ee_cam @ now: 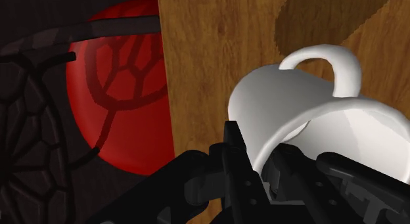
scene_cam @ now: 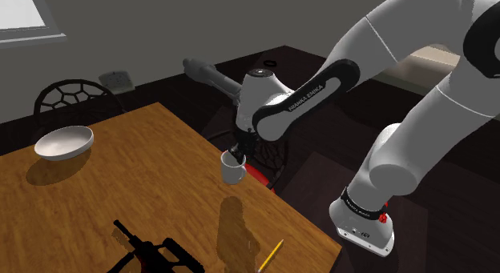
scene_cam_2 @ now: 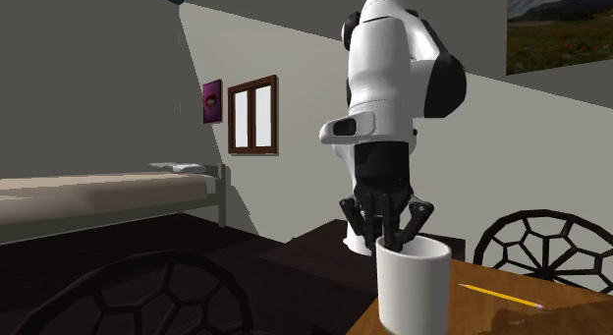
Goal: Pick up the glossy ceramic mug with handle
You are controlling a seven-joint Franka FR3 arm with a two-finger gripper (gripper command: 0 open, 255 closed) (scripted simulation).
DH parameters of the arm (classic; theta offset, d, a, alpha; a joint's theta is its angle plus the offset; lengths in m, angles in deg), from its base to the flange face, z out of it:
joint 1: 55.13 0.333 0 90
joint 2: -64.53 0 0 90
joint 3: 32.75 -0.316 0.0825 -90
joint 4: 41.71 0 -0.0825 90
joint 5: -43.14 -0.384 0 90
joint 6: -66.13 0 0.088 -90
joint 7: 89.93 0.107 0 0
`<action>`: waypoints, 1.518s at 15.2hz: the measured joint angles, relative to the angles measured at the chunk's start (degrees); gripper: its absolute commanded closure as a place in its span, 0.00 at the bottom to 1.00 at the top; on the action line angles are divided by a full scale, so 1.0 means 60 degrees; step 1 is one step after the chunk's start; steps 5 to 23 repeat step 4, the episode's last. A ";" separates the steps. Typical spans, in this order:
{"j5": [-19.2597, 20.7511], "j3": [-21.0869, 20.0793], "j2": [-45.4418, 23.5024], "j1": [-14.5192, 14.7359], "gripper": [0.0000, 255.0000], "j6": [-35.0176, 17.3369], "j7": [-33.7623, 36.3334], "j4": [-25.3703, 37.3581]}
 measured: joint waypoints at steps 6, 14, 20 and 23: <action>-0.0110 0.0056 0.0475 0.0050 1.00 0.0597 -0.0058 0.0131; -0.0110 0.0056 0.0475 0.0050 1.00 0.0597 -0.0058 0.0131; -0.0110 0.0056 0.0475 0.0050 1.00 0.0597 -0.0058 0.0131; -0.0110 0.0056 0.0475 0.0050 1.00 0.0597 -0.0058 0.0131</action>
